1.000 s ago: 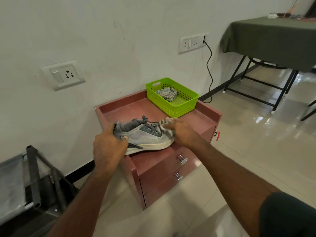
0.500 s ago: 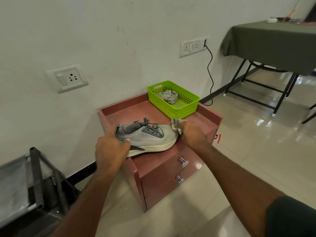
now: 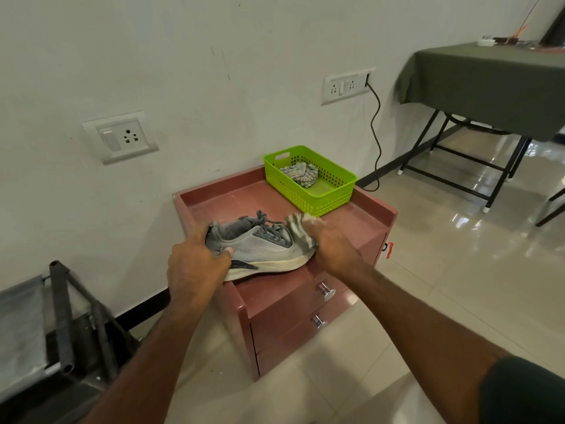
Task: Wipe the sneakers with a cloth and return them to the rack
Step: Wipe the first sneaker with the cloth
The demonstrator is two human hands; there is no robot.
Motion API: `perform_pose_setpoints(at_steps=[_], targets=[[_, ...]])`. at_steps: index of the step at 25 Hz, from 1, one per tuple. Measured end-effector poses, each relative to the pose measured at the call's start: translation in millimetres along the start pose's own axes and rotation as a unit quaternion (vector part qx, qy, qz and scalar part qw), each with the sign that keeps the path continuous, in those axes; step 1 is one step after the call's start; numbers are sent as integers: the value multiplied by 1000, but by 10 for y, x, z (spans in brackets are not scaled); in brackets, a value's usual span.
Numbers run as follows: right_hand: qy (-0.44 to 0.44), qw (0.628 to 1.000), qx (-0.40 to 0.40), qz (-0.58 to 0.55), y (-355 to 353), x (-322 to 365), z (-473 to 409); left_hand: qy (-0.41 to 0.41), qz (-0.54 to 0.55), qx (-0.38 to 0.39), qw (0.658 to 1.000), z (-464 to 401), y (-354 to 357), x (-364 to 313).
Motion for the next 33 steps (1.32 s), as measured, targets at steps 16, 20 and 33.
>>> perform_pose_setpoints(at_steps=[16, 20, 33], targets=[[73, 885, -34, -459, -352, 755, 247, 19, -7, 23, 1000, 36, -70, -58], [47, 991, -79, -95, -295, 612, 315, 8, -11, 17, 1000, -26, -109, -40], [124, 923, -21, -363, -326, 78, 85, 16, -18, 38, 999, -50, -107, -28]])
Point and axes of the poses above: each hand's wrist, its own z-axis away from the middle knuckle, its own y-axis out of the palm, x = y × z, the point moved 2 cm from there along -z, towards the middle knuckle, and after that the axes turned 14 degrees about z, right-handed, at the moved point
